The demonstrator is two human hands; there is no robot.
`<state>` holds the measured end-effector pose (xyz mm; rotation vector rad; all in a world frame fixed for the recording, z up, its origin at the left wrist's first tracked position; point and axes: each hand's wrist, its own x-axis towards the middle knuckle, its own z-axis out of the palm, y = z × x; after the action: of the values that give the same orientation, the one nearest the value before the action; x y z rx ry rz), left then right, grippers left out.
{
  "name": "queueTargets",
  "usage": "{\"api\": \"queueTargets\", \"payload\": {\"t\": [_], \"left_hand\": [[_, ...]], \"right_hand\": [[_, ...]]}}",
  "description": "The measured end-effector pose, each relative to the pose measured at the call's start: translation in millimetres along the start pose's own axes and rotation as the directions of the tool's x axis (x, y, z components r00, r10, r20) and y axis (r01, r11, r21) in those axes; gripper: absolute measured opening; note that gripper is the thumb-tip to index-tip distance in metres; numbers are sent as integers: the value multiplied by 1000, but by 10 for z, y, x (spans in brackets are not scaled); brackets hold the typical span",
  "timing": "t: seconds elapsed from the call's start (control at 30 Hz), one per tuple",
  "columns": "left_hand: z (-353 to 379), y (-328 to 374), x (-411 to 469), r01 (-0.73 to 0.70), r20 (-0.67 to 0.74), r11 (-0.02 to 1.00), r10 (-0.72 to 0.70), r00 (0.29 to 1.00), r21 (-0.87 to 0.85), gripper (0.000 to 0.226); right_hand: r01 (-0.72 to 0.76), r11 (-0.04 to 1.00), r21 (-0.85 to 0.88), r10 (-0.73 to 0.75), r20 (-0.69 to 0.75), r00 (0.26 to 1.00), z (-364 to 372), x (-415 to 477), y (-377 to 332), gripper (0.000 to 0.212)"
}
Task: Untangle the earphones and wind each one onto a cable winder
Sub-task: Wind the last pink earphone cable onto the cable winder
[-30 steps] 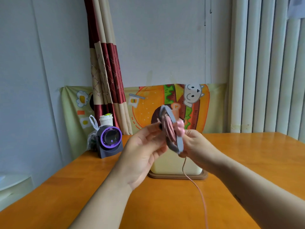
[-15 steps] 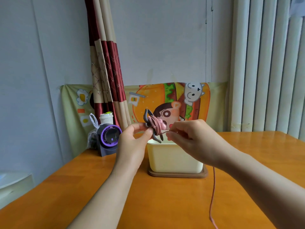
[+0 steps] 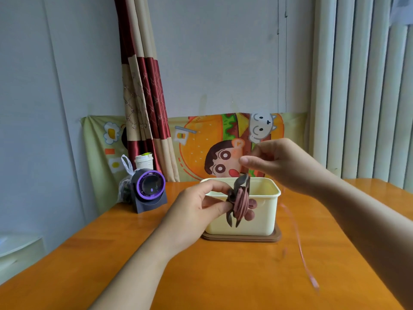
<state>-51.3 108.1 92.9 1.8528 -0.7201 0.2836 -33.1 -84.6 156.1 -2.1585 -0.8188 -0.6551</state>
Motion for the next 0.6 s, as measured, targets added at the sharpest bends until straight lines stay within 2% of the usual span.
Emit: {"api": "queueTargets", "payload": {"t": [0.1,0.17,0.23,0.3,0.4,0.5,0.6], "left_hand": [[-5,17,19,-27,9,996,28,1000,-83,19],[6,25,37,-36,-24,981,33,999,-190,25],[42,32,58,-35,-66,922,11,998,-385,26],[75,58,77,-21,-131,819,-67,989,-574,24],[65,42,106,-33,-247,776,-159,956,-629,31],[-8,-23,140,-27,-351,795,-236,906,-606,28],[-46,-93,159,23,-399,841,-280,873,-540,27]], "right_hand": [[-77,981,176,75,17,997,86,-12,99,42],[-148,924,354,130,73,989,216,-40,198,52],[-235,841,487,193,136,972,375,-86,241,49],[-269,808,523,225,147,963,512,-138,216,43],[-237,862,447,214,103,971,610,-180,196,42],[-162,971,177,155,52,986,594,-229,193,44],[-61,998,26,60,43,997,566,-286,131,39]]}}
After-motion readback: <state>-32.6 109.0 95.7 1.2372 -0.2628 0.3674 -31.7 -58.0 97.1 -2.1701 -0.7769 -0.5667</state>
